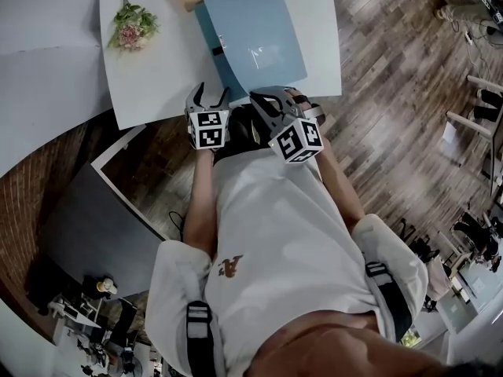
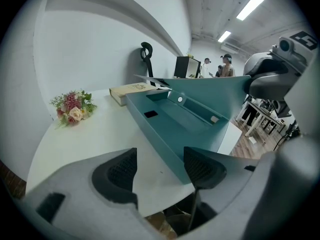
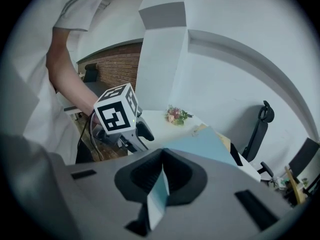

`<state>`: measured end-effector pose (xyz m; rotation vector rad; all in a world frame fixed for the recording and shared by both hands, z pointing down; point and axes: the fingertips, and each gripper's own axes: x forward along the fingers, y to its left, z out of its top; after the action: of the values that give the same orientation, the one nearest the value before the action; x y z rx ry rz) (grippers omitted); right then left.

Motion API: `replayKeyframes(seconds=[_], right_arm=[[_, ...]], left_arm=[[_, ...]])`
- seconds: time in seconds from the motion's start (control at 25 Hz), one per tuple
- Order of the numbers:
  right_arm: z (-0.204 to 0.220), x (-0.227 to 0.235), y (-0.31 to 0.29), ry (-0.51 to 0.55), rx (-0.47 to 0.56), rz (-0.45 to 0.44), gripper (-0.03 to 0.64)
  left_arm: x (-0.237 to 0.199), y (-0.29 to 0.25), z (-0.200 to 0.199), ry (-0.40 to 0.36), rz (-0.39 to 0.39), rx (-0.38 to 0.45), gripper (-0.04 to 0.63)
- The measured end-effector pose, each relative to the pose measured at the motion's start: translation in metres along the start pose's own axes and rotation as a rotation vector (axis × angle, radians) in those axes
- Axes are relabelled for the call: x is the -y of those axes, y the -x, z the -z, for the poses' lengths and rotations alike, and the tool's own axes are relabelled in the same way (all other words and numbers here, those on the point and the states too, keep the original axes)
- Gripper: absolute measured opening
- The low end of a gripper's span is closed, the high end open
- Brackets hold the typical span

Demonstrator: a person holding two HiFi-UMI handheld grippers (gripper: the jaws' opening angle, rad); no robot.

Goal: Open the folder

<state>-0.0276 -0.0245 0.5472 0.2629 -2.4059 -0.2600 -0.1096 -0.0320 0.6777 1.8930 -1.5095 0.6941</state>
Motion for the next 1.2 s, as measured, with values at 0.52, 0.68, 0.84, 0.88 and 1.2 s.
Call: replayKeyframes(seconds=[0.52,0.68,0.84,0.88,1.2], right_arm=[[-0.001,0.015,0.023,-0.034,0.004,0.086,0.011],[-0.001,0.021,0.03,-0.043,0.004,0.115,0.011],[0.0,0.029,0.038,-0.061,0.007,0.146,0.011],[0.0,0.03,0.04,-0.063,0.007,0.153,0.011],[0.005,0.04,0.053,-0.085,0.005,0.198,0.011]], left_arm=[[0.0,0.0,0.001,-0.018,-0.008,-0.018,0.304],[-0.001,-0.001,0.001,-0.021,-0.01,-0.02,0.303],[-0.002,-0.001,0.0,-0.023,-0.015,-0.022,0.303],[-0.002,0.0,0.001,-0.024,-0.016,-0.023,0.304],[-0.002,-0.001,0.0,-0.032,-0.03,-0.034,0.304]])
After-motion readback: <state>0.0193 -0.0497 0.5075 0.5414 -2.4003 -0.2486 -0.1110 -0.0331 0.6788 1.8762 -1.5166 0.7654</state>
